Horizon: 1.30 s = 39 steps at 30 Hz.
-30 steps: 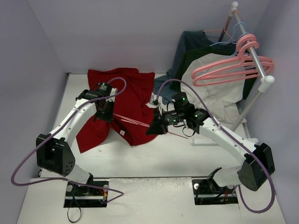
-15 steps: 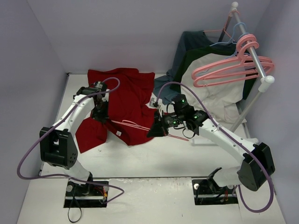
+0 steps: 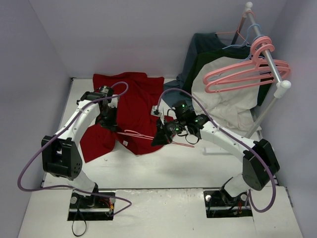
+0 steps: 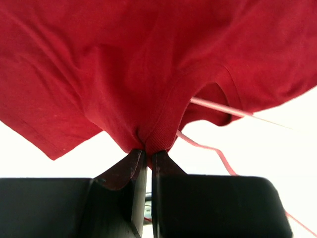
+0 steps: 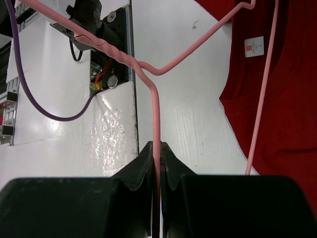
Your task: Place the t-shirt on the hanger
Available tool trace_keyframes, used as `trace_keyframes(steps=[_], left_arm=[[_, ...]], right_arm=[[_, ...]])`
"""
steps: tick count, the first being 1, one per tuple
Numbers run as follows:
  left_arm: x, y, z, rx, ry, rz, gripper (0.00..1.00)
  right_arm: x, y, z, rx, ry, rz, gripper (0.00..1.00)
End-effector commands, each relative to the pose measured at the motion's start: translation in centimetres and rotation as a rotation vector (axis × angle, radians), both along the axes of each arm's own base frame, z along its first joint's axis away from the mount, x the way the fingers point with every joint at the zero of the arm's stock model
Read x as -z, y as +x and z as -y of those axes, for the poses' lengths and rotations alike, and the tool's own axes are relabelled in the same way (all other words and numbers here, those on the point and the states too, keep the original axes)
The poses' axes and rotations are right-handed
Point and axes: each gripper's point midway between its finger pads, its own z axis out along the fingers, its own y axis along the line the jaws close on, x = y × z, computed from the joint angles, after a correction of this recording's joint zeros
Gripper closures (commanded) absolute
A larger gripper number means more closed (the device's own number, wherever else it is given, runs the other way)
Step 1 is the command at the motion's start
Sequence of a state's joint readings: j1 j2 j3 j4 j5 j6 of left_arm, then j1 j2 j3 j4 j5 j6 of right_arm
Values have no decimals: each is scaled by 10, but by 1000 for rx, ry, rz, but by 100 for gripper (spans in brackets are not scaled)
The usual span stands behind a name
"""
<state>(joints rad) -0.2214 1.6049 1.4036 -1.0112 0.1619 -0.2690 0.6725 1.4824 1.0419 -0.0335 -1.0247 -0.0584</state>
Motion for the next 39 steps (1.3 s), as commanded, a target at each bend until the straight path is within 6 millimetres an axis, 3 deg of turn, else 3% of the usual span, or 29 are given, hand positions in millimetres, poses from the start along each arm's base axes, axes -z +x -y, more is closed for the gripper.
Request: trace_keyframes(steps=[1,3,4,8,11,13,15,20,26,31,35,39], left_arm=[[-36,-6,11,61,-78,67,100],[-40,-12,12,78,-85,62,100],[-44,-15,11,87,-86,59,100],[-69,-12,15,103,-113,124,100],[-89,-10,18,126,-131,175,100],[-108,-7,18,145,-128,224,100],[-115,-4,9,142,-82,249,100],[-117,-3,-21,107,83,263,100],[-114,-9,-40,78,175,262,100],[-95,-19,-62,24,288,209,100],[-91,-20,-66,-1,312,208,100],[-78,-23,-45,12,209,201,100]], right_arm=[[-35,18,-16,-42,100,150,100],[-47,30,-20,-32,117,188,100],[-62,39,-22,-24,141,228,100],[-88,63,-22,6,176,309,100],[-107,68,-28,-37,226,331,100],[-113,59,-35,-118,270,302,100],[-110,47,-40,-183,291,263,100],[-77,12,-43,-309,292,115,100],[-51,-5,-31,-314,259,44,100],[-61,-24,-25,-356,281,-1,100],[-63,-34,-26,-382,285,-12,100],[-41,-16,-31,-311,230,13,100]])
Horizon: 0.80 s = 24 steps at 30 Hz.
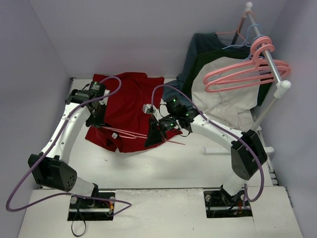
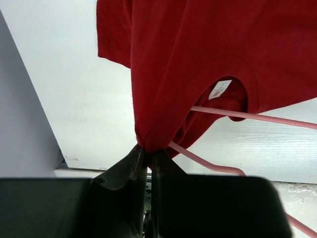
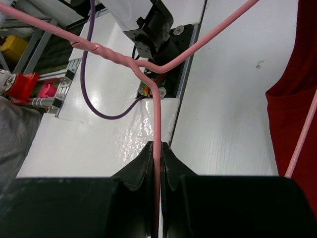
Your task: Place the t-shirt on the hanger
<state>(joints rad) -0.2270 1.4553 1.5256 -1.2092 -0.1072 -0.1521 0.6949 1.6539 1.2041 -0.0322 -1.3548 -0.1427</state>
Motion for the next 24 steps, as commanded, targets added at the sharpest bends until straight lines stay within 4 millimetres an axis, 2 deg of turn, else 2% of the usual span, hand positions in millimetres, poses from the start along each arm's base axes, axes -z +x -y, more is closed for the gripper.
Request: trace_keyframes(steps=[1,3,6,9,16,21,22,24], left_arm=[[-4,-2,18,-6,-90,65,100],[16,-7,39,-3,-161,48,100],[33,-5,55,-4,-216,60,100],[54,-7,58,-38,-235,58,100],[71,6,61,-24,-239,113,100],[88,9,69,-13,-269,95,100],[91,9,69,-13,-272,88,100],[96,10,70,-13,-273,78,100]], right_arm=[[-9,5,-3,5,46,73,100],[7,19,-5,58,6,103,100],[25,26,-8,60,-21,81,100],[45,26,-10,35,-42,23,100],[88,30,-7,81,-145,-16,100],[109,45,-4,143,-209,8,100],[112,49,-4,159,-222,21,99],[116,57,-4,193,-246,50,88]])
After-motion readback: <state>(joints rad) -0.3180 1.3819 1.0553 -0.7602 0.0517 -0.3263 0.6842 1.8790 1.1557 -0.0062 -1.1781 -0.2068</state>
